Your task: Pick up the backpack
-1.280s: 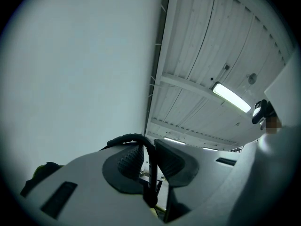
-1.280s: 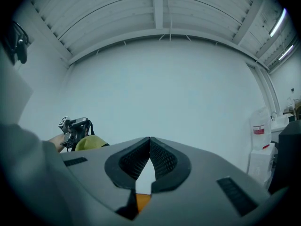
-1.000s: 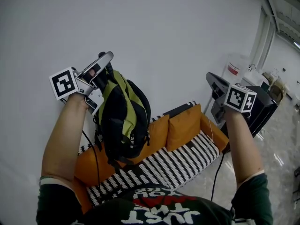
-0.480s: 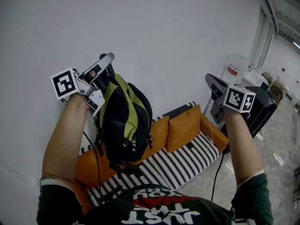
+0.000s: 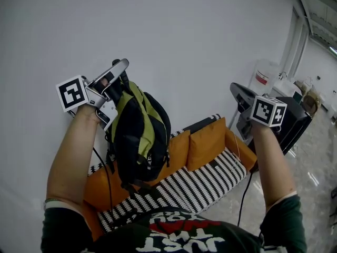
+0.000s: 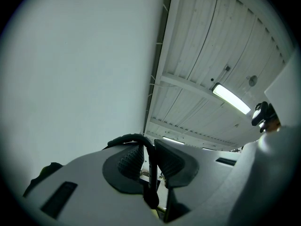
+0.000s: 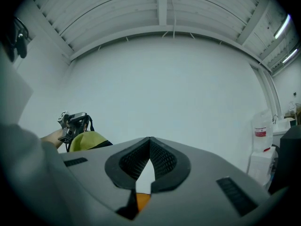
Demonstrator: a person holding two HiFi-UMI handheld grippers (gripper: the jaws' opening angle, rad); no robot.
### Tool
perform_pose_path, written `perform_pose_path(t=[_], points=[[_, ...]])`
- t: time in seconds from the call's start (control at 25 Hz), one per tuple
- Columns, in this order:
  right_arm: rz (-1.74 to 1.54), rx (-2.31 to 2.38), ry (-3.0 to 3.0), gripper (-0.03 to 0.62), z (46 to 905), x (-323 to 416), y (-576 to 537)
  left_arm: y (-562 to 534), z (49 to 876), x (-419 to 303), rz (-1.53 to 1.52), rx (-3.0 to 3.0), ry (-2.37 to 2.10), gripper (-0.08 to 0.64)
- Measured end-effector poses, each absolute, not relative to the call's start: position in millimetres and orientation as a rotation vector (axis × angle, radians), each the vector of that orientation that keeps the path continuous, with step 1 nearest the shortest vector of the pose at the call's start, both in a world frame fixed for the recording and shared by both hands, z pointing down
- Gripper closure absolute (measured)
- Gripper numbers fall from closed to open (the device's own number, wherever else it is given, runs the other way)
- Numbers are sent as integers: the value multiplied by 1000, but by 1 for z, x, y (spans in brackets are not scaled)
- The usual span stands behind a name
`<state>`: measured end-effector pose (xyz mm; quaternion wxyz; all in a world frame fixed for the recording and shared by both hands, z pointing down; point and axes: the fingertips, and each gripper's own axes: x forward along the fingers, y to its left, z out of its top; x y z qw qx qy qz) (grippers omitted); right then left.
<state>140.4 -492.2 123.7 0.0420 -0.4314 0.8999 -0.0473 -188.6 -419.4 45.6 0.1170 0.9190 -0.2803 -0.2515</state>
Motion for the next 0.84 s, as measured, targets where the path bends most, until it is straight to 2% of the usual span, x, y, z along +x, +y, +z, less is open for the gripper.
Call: perform_pose_path(t=[0.84], points=[[-130,-1320,2772,566,116,136,-481,-415,40,-185,-732,2683,-788,479]])
